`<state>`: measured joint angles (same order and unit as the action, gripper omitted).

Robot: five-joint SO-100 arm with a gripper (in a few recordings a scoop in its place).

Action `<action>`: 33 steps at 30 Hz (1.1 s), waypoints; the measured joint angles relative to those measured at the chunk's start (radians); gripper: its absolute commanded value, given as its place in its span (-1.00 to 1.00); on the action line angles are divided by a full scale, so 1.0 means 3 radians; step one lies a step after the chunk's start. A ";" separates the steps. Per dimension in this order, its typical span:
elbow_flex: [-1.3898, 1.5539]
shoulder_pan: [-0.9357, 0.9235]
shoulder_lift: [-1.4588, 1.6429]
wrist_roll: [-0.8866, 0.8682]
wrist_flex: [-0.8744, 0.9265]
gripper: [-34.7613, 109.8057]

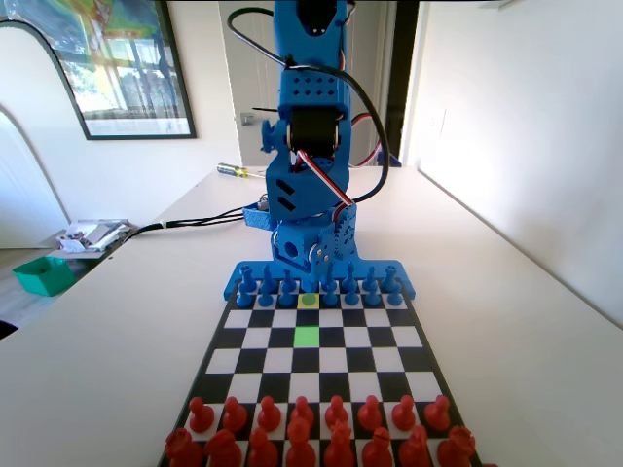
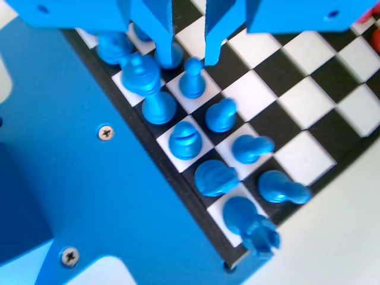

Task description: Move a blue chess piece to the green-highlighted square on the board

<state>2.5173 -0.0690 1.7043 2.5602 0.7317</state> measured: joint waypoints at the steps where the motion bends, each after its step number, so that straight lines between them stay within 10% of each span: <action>1: 0.0000 0.0000 0.0000 0.0000 -0.0020 -0.36; 33: 0.0179 -0.0164 -0.0118 0.0205 -0.0389 -0.48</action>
<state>2.5710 -0.1181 1.6690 2.6216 0.6151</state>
